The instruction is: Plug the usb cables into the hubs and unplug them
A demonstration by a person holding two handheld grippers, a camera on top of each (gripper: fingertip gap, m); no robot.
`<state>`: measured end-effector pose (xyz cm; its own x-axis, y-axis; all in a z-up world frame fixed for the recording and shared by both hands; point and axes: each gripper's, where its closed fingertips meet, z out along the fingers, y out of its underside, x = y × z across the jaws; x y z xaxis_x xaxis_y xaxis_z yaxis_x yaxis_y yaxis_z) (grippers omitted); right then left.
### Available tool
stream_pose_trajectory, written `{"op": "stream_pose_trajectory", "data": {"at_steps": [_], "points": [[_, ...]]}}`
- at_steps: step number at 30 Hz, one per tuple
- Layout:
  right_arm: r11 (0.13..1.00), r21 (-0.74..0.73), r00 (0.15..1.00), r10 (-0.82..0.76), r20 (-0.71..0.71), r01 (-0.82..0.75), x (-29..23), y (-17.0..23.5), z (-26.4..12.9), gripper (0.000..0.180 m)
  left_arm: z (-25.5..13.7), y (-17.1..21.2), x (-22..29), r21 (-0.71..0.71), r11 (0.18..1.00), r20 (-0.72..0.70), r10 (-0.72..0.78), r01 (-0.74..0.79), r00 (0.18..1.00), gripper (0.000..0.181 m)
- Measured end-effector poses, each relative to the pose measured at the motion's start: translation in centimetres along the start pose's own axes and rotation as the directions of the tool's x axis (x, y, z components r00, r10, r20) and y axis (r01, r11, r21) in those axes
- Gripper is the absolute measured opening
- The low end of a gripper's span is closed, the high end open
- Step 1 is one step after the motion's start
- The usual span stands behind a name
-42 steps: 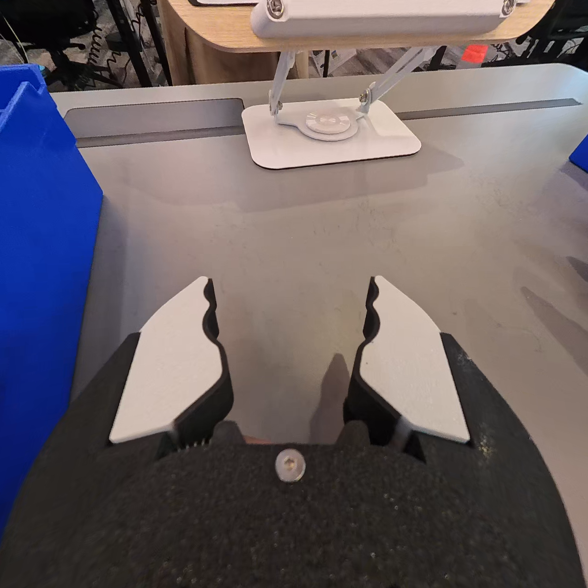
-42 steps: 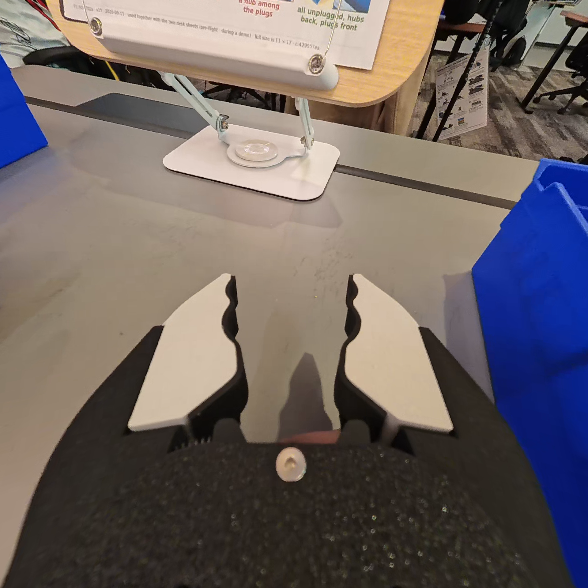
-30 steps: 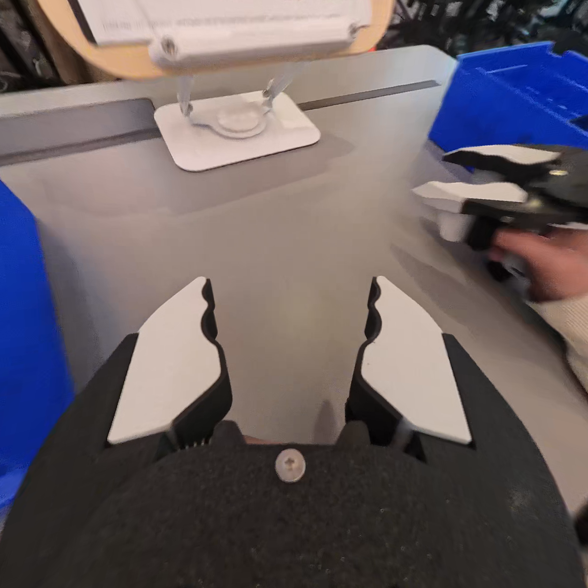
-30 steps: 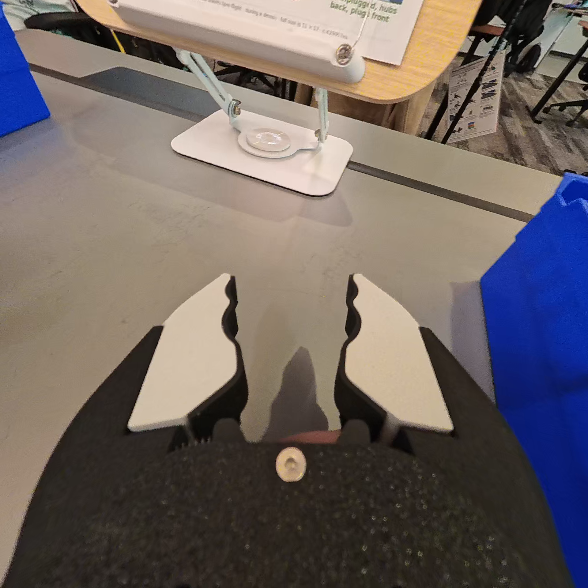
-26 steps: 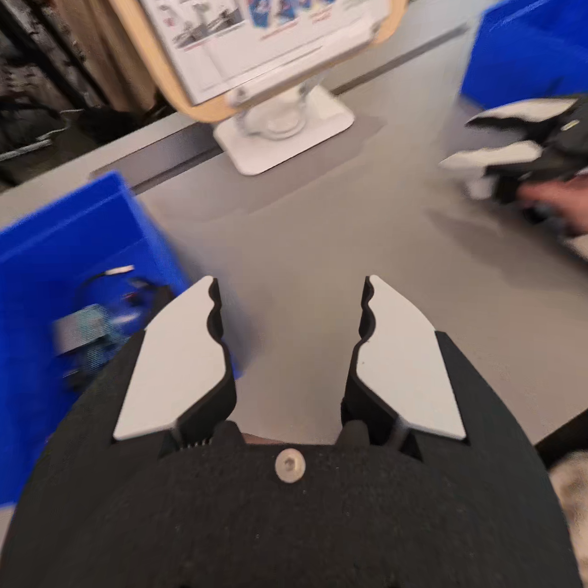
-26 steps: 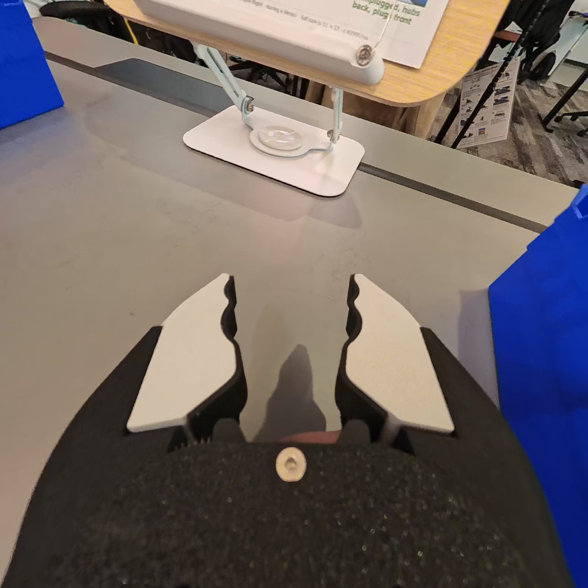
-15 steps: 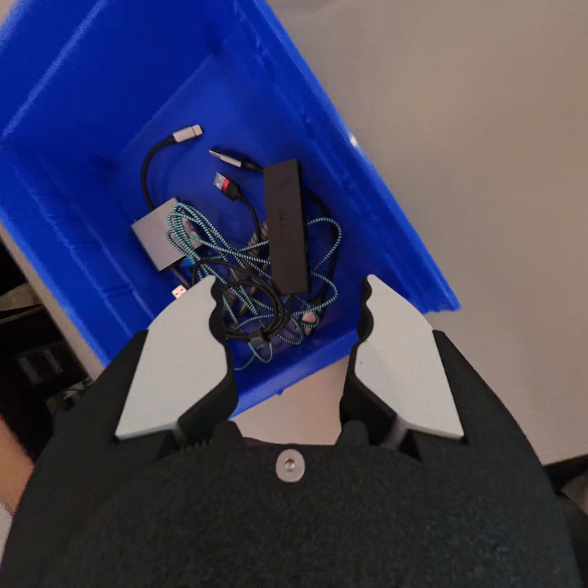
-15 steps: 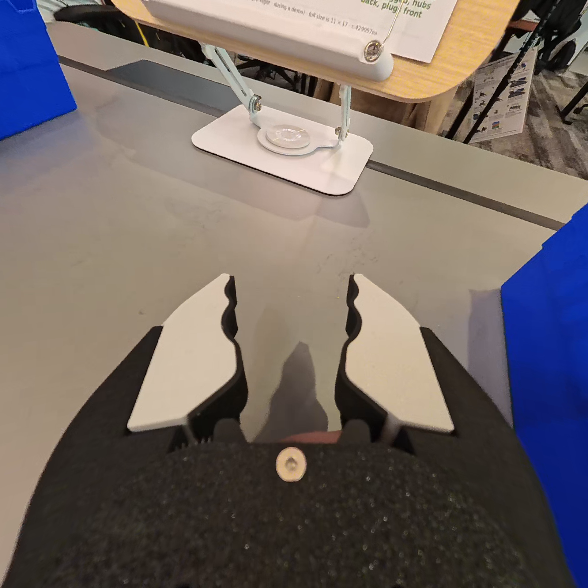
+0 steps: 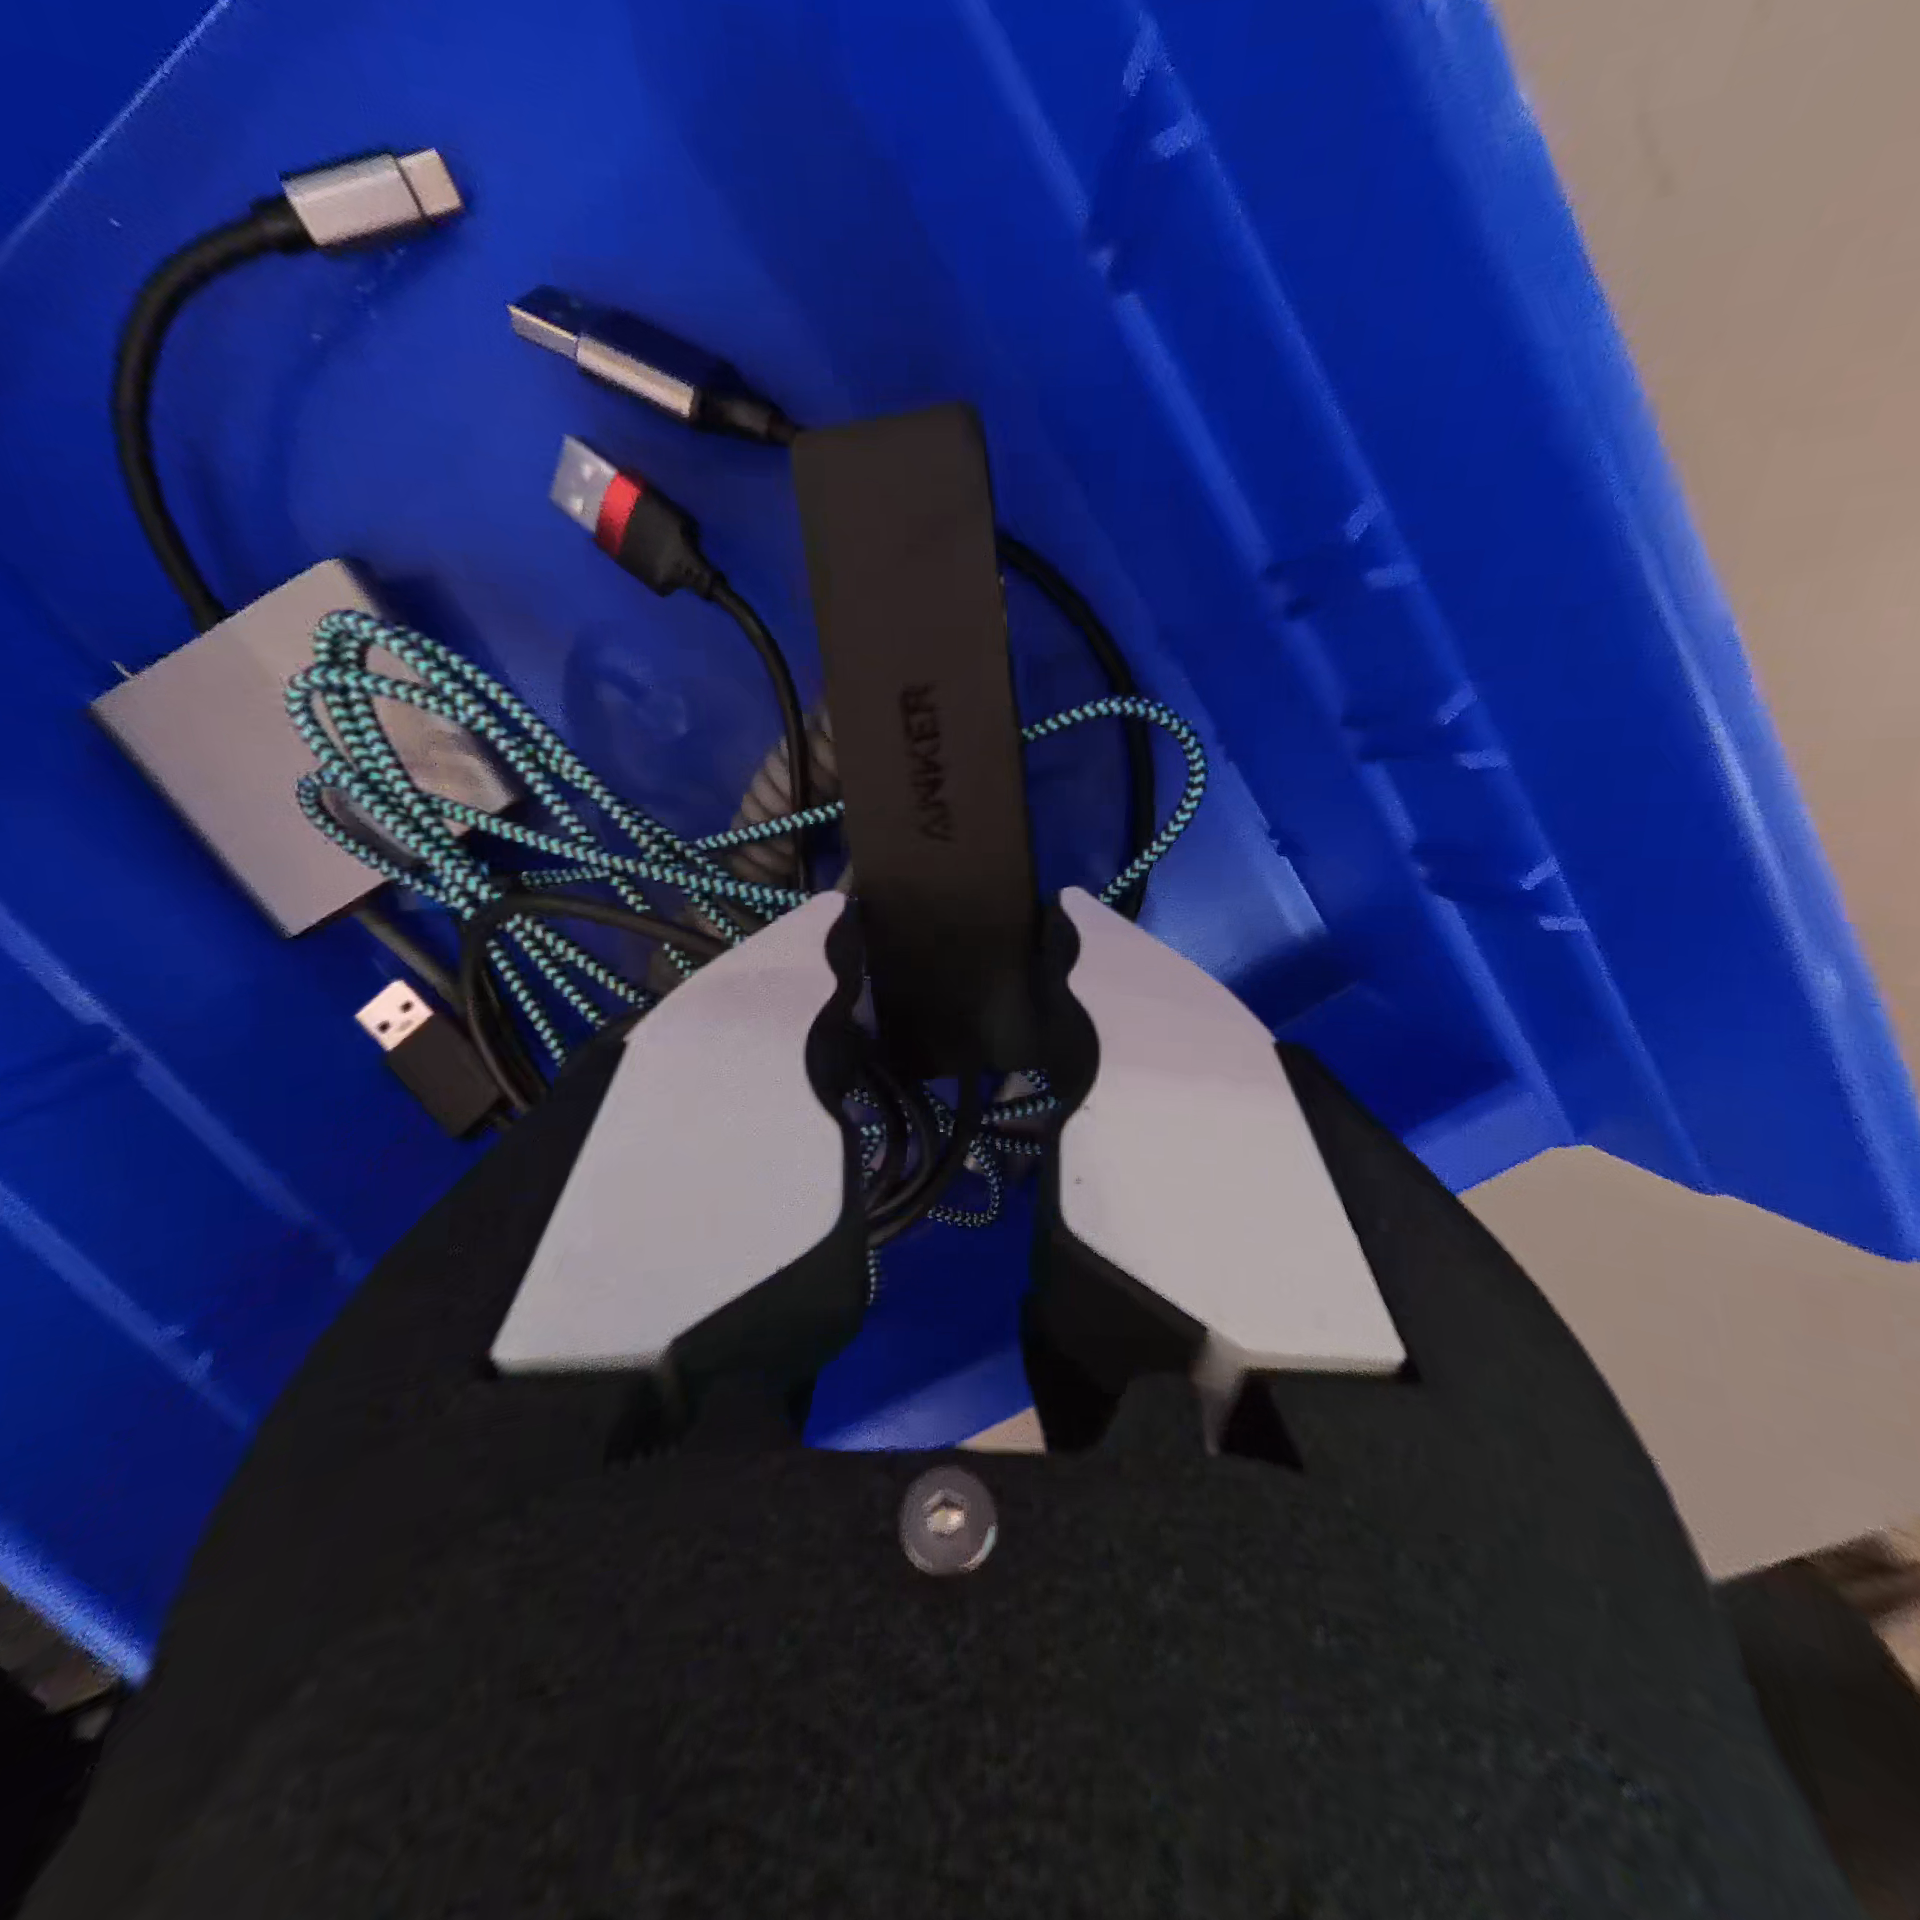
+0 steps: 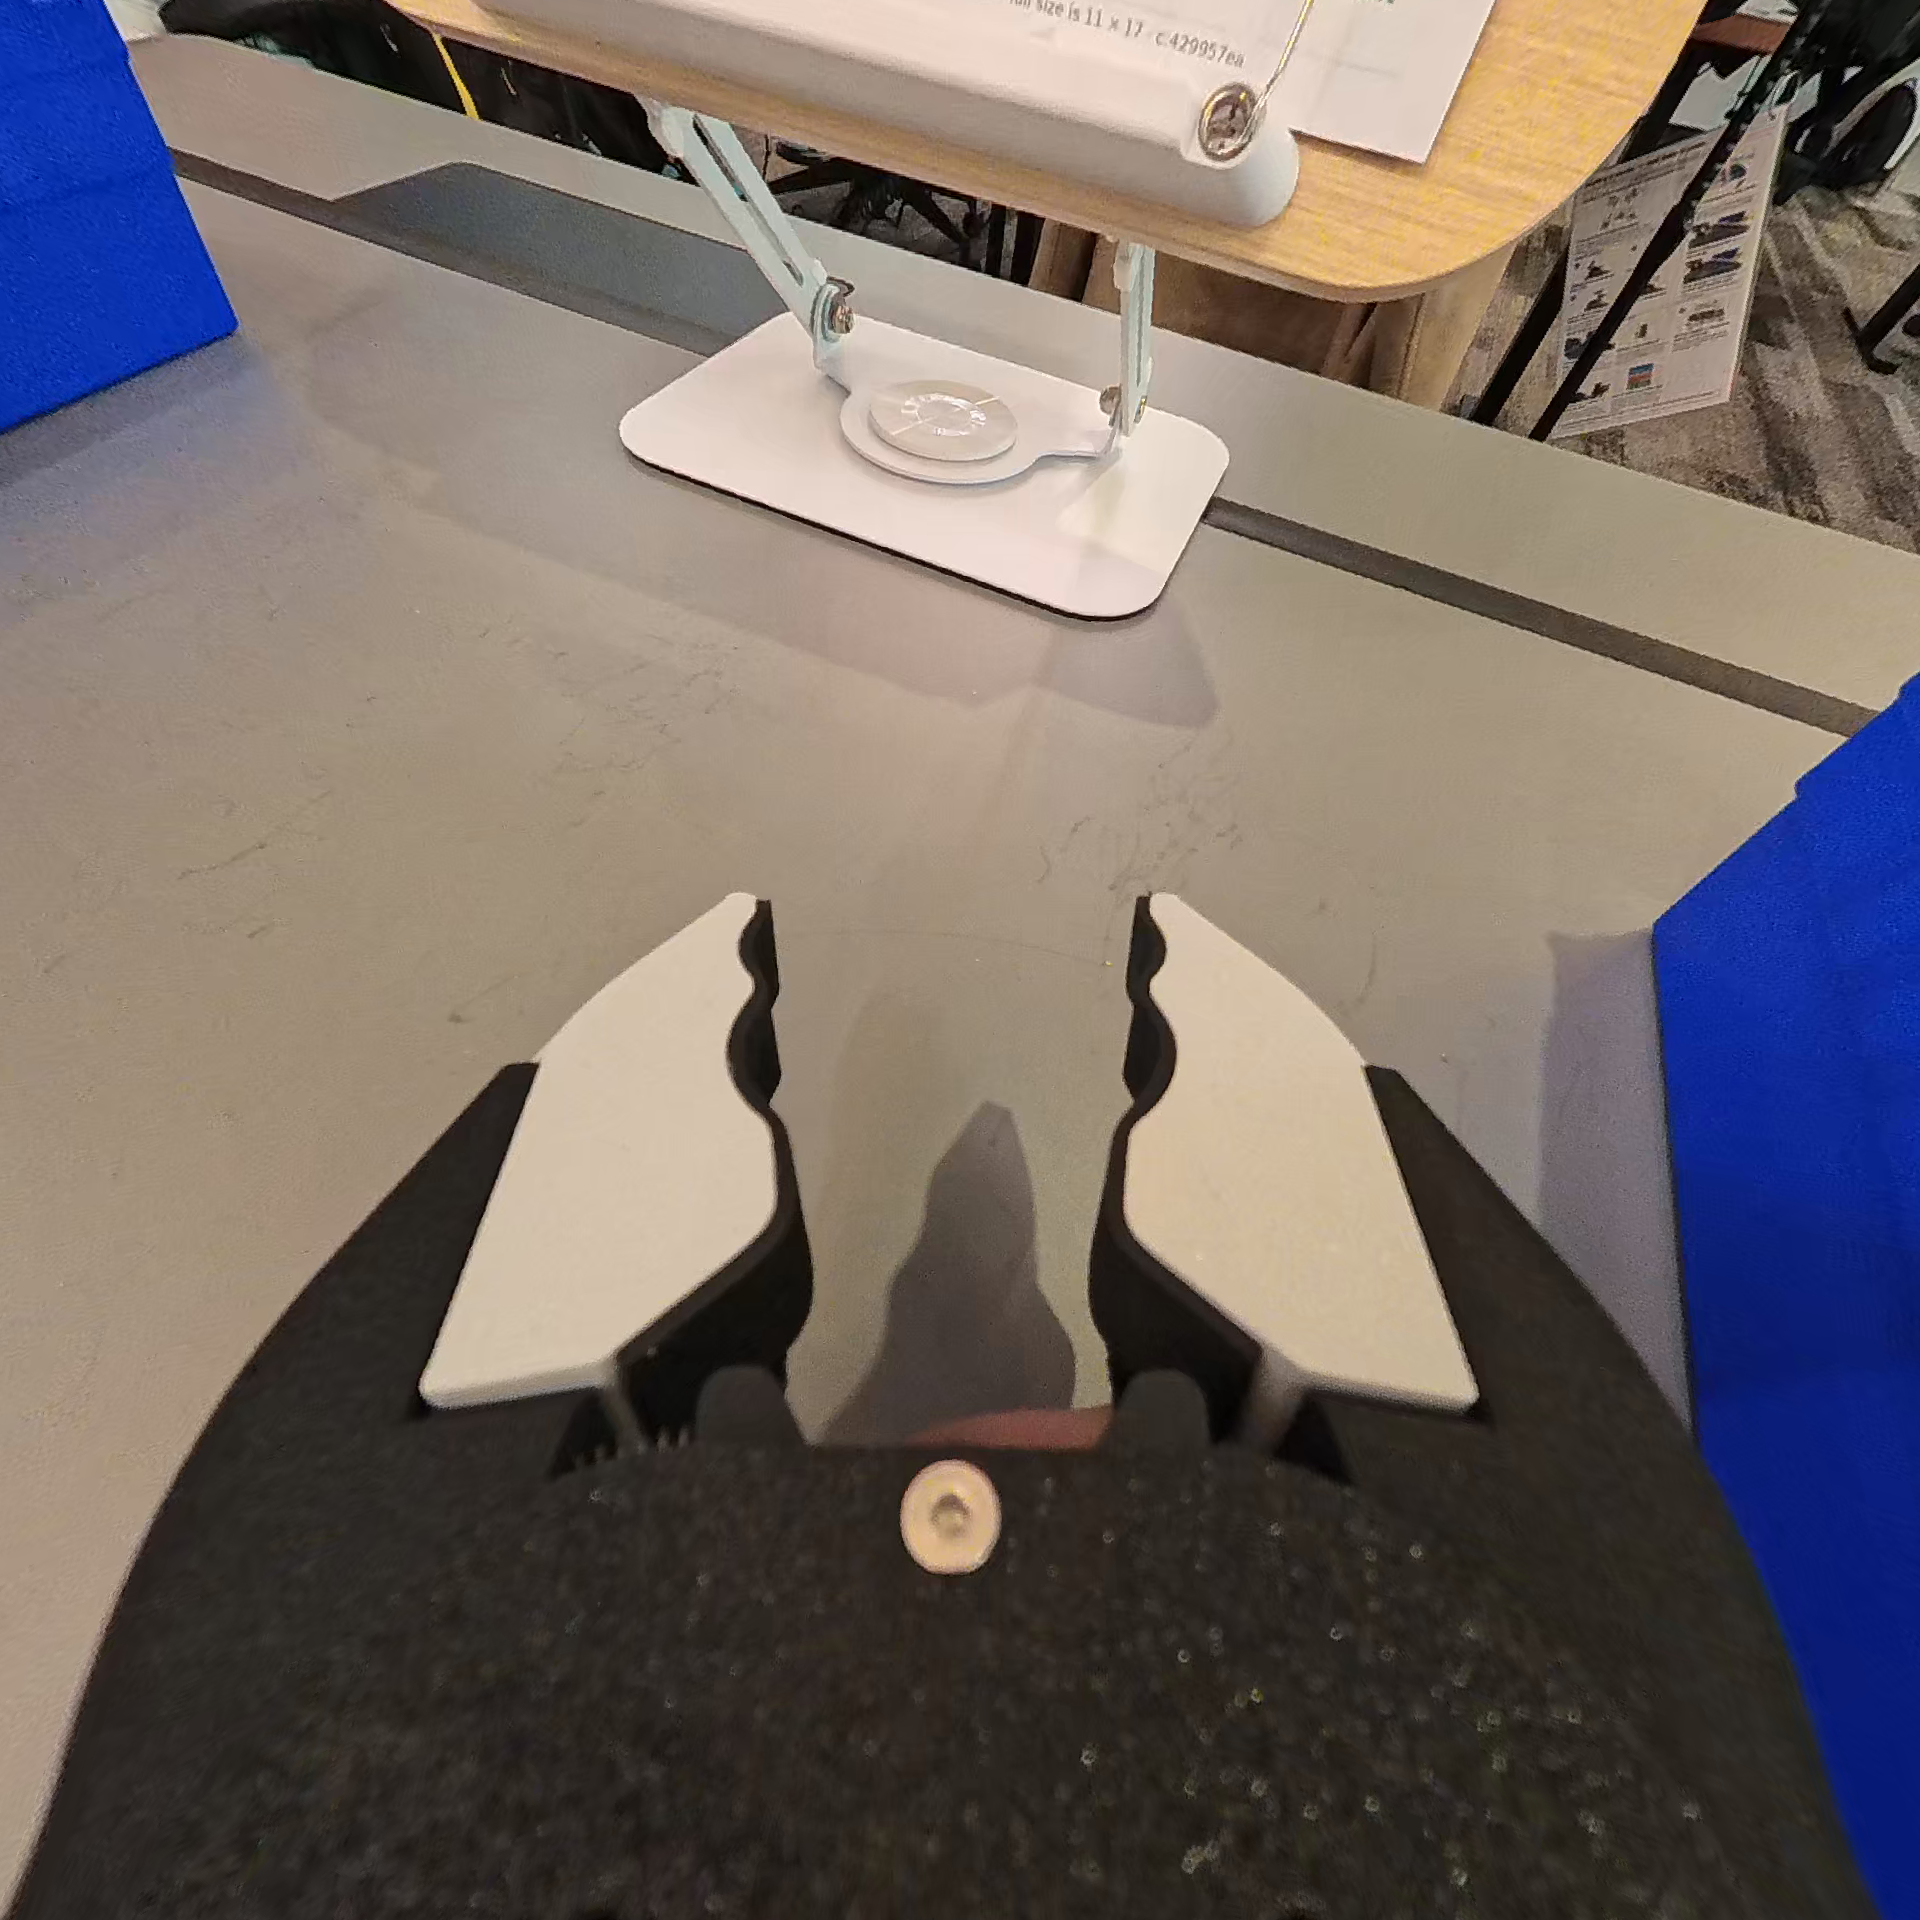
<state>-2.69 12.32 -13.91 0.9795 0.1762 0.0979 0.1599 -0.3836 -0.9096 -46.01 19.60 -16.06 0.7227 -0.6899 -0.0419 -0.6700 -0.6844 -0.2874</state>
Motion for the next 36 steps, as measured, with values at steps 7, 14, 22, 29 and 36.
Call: {"op": "stream_pose_trajectory", "data": {"at_steps": [7,14,22,29,36], "points": [[1.0,0.001,1.0,0.001,-0.001,-0.001,0.0,0.0,0.0,0.064,-3.4,-1.0,-1.2,0.062,0.997,0.048,0.037,-0.04,0.998,0.032],[1.0,0.001,1.0,-0.004,0.003,0.004,-0.1,0.0,0.0,0.064,-12.6,-4.4,-0.1,0.122,0.961,0.148,0.229,-0.248,0.962,0.032],[0.998,0.057,0.999,-0.032,0.037,0.03,-0.6,-1.0,-0.7,0.064,-15.5,-9.8,9.1,0.063,0.852,0.109,0.511,-0.519,0.852,0.032],[0.988,0.11,0.99,-0.117,0.085,0.107,-2.2,-1.8,-1.1,0.062,-11.7,-14.1,17.0,0.042,0.762,0.011,0.647,-0.647,0.763,0.032],[0.99,0.105,0.993,-0.1,0.069,0.093,-1.5,-1.8,-1.2,0.061,-3.4,-16.7,23.0,0.043,0.721,-0.073,0.693,-0.692,0.717,0.032]]}}
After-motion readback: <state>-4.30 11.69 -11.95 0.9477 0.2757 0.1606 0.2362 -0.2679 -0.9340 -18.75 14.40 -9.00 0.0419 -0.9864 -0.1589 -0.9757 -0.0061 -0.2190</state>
